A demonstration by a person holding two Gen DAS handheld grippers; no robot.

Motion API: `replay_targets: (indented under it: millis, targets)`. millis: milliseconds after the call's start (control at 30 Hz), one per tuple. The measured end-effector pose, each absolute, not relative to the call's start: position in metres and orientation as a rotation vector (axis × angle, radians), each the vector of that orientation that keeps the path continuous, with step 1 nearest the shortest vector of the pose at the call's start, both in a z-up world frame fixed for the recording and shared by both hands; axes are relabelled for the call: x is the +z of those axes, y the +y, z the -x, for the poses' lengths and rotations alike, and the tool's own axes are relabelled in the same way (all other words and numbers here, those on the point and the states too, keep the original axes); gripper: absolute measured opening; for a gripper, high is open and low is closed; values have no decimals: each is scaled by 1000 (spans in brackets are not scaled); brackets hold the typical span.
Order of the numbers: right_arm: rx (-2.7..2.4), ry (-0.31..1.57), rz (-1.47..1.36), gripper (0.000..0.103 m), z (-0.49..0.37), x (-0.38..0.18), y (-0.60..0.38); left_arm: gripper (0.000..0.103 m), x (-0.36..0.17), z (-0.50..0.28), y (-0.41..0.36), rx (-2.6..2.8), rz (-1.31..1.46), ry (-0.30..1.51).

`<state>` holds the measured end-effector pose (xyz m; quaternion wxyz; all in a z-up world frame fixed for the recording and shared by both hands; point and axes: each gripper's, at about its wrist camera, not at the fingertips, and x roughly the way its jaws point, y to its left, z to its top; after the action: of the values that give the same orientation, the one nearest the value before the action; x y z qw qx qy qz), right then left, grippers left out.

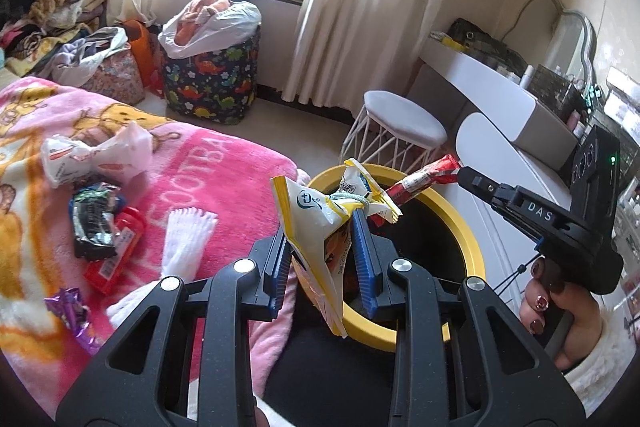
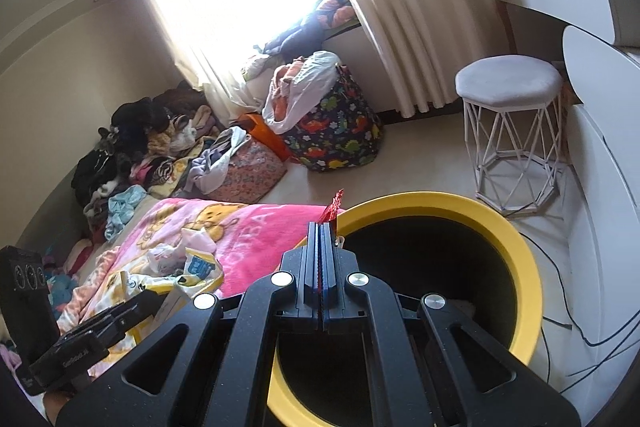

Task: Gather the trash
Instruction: 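Carry the yellow wrapper and red packet over the bin and release both, then move both open tools back toward the remaining trash on the blanket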

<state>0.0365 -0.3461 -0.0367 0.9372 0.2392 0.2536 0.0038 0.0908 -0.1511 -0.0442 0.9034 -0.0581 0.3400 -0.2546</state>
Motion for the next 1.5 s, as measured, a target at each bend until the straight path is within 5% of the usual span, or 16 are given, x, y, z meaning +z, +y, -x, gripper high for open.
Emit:
replay_targets:
  millis: [900,967,1033,1067,1200,1500]
  targets:
    - [-115,643,-528,2,-50,-80,-374,23,-88,-116,-202,-605,62,819]
    - [-116,653,-538,10,-52,-82,-375,28,-89,-118,-201,-597,69,816]
    - [-124,658,-536,40,-52,-84,-374,63,-86,-119,-198,-584,84,802]
    - [-127,648,-541,52,-51,-84,-373,69,-85,-118,-196,-577,89,789]
    - [-107,653,-528,54,-54,-85,-366,91,-77,-115,-186,-547,94,745]
    - [-46,622,-498,63,-56,-72,-341,92,-65,-115,-156,-470,122,691]
